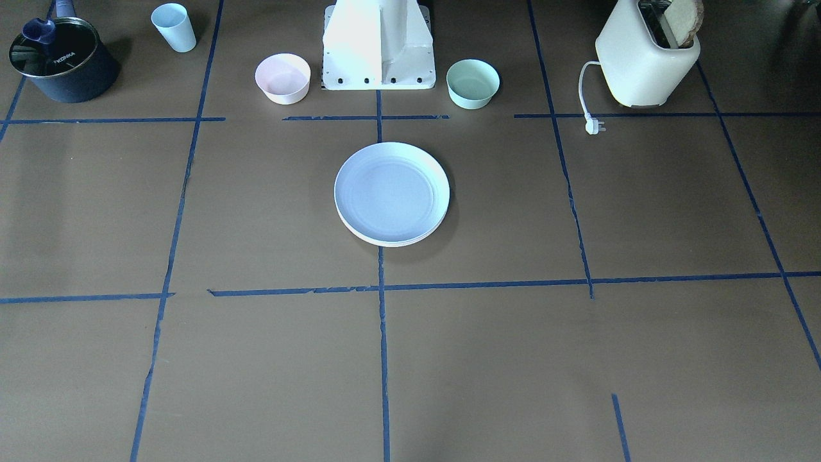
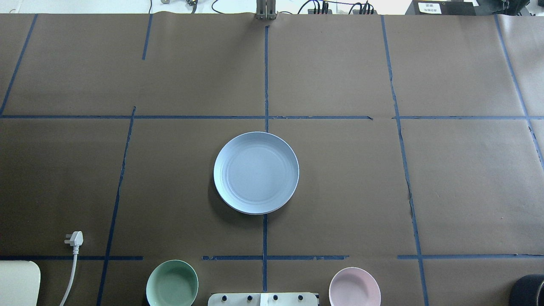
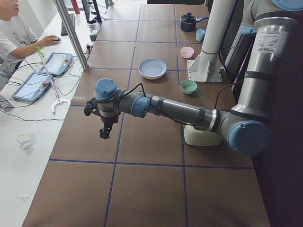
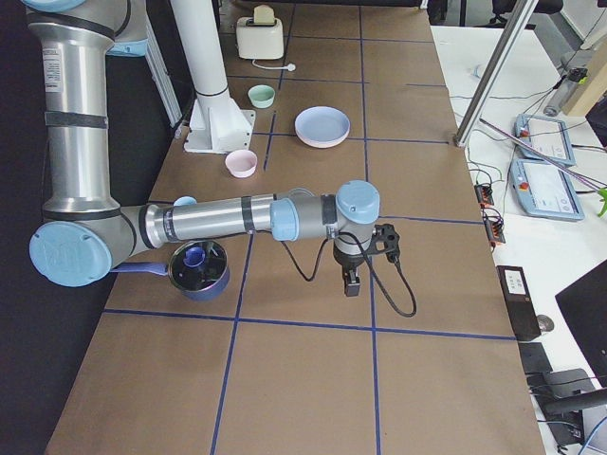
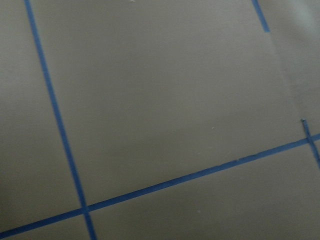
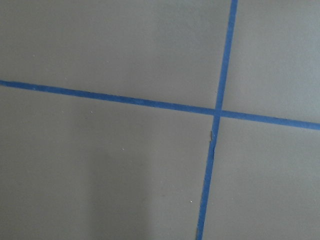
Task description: Stack three plates with pink and blue
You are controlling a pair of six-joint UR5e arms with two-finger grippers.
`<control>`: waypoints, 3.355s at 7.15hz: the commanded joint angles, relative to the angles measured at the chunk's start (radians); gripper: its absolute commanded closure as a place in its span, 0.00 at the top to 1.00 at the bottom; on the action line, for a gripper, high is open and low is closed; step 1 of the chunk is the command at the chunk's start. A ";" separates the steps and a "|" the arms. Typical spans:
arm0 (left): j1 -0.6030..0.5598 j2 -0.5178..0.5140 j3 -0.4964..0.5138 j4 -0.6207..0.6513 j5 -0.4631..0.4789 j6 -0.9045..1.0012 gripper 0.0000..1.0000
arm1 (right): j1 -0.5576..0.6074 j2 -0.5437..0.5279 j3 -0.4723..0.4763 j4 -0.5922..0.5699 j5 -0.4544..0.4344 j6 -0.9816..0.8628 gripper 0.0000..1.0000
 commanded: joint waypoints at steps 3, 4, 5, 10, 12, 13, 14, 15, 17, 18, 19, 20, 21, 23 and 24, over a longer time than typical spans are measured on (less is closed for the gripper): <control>-0.030 0.075 0.029 0.110 0.001 0.069 1.00 | 0.009 -0.025 -0.024 -0.001 -0.010 -0.042 1.00; -0.030 0.073 0.020 0.164 -0.002 0.069 1.00 | 0.007 -0.025 -0.033 -0.001 -0.003 -0.043 1.00; -0.030 0.072 0.015 0.192 -0.006 0.069 1.00 | 0.007 -0.025 -0.036 0.001 -0.001 -0.043 1.00; -0.029 0.072 0.029 0.193 -0.054 0.069 1.00 | 0.009 -0.031 -0.058 0.004 -0.015 -0.043 1.00; -0.029 0.073 0.027 0.183 -0.054 0.070 1.00 | 0.007 -0.031 -0.056 0.004 -0.013 -0.032 1.00; -0.027 0.075 0.014 0.174 -0.046 0.076 1.00 | 0.007 -0.030 -0.056 0.004 -0.006 -0.029 1.00; -0.027 0.076 0.011 0.164 -0.045 0.073 1.00 | 0.007 -0.030 -0.058 0.004 -0.004 -0.029 1.00; -0.029 0.078 -0.012 0.163 -0.043 0.075 1.00 | 0.007 -0.028 -0.058 0.002 -0.004 -0.029 1.00; -0.029 0.143 -0.049 0.157 -0.057 0.081 1.00 | 0.007 -0.030 -0.060 0.002 -0.003 -0.027 1.00; -0.029 0.177 -0.057 0.100 -0.057 0.079 1.00 | 0.007 -0.030 -0.058 0.004 -0.003 -0.027 1.00; -0.027 0.178 -0.052 0.040 -0.054 0.078 1.00 | 0.007 -0.028 -0.056 0.004 -0.003 -0.027 1.00; -0.027 0.178 -0.055 0.036 -0.054 0.084 1.00 | 0.007 -0.028 -0.055 0.004 -0.003 -0.027 1.00; -0.027 0.178 -0.049 0.045 -0.054 0.073 1.00 | 0.007 -0.030 -0.055 0.004 -0.003 -0.027 1.00; -0.027 0.178 -0.042 0.050 -0.052 0.072 1.00 | 0.007 -0.030 -0.055 0.002 0.000 -0.027 1.00; -0.027 0.179 -0.043 0.050 -0.051 0.072 1.00 | 0.007 -0.030 -0.055 0.002 0.000 -0.026 1.00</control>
